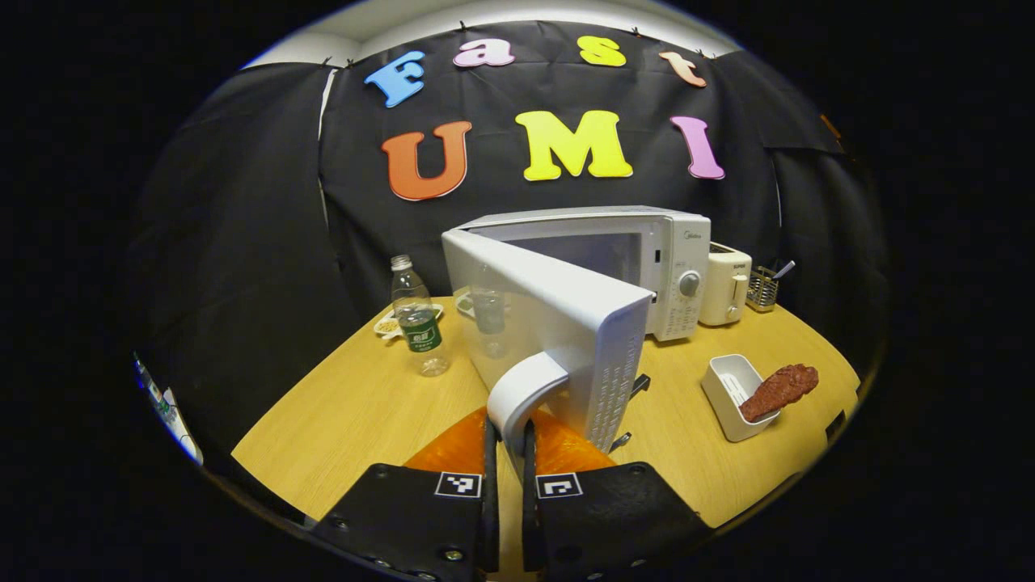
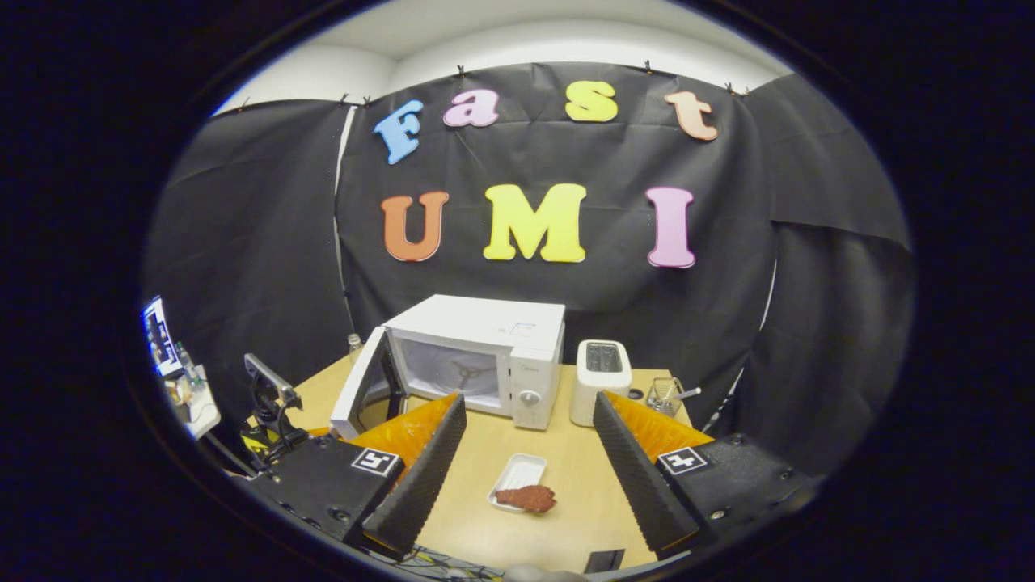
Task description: Open the microwave oven with the left hand, put the food in, and close the microwave oven.
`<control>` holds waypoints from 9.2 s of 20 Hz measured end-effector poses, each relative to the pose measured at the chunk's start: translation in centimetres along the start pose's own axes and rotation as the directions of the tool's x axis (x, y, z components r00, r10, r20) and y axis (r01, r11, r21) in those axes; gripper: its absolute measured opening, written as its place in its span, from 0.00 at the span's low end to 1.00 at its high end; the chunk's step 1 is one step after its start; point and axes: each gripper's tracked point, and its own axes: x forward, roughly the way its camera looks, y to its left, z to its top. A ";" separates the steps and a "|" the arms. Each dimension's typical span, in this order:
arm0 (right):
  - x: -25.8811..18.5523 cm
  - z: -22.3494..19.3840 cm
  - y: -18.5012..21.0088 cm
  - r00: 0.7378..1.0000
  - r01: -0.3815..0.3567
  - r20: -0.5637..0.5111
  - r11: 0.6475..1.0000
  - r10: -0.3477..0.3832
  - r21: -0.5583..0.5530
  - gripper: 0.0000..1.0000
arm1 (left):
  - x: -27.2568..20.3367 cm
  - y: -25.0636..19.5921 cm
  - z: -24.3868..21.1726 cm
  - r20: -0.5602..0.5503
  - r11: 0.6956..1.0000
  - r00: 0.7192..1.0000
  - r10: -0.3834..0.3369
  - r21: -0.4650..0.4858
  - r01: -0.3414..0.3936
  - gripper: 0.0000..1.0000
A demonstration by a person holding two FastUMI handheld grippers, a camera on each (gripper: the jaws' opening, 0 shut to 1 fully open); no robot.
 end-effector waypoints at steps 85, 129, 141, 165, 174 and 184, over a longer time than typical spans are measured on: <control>24.2 -9.4 12.7 0.917 -0.227 -0.043 0.610 0.395 0.760 0.16 | -9.0 -0.3 8.5 -0.008 0.998 0.998 -0.055 0.029 0.055 0.95; 47.4 -13.6 16.4 0.972 0.207 -0.020 0.820 -0.232 0.533 1.00 | -7.6 8.7 3.0 0.021 0.986 0.986 -0.164 0.009 0.164 0.96; 26.6 -7.6 13.4 0.987 0.159 -0.076 0.952 -0.144 0.263 0.90 | -11.9 10.6 7.4 0.105 0.990 0.984 -0.142 0.003 0.142 0.96; -4.0 -2.5 3.4 0.968 0.245 0.015 0.959 -0.250 0.138 1.00 | -8.9 17.5 6.7 0.150 0.998 0.988 -0.037 -0.053 0.046 0.00; -5.2 -2.8 1.2 0.962 0.271 -0.005 0.950 -0.273 0.154 1.00 | -5.0 17.5 3.4 0.106 0.999 0.994 -0.034 -0.008 0.035 0.00; -6.2 -5.0 -1.5 0.950 0.313 -0.084 0.931 -0.302 0.187 1.00 | -1.5 16.8 0.9 0.045 0.999 0.998 -0.053 -0.011 0.053 0.00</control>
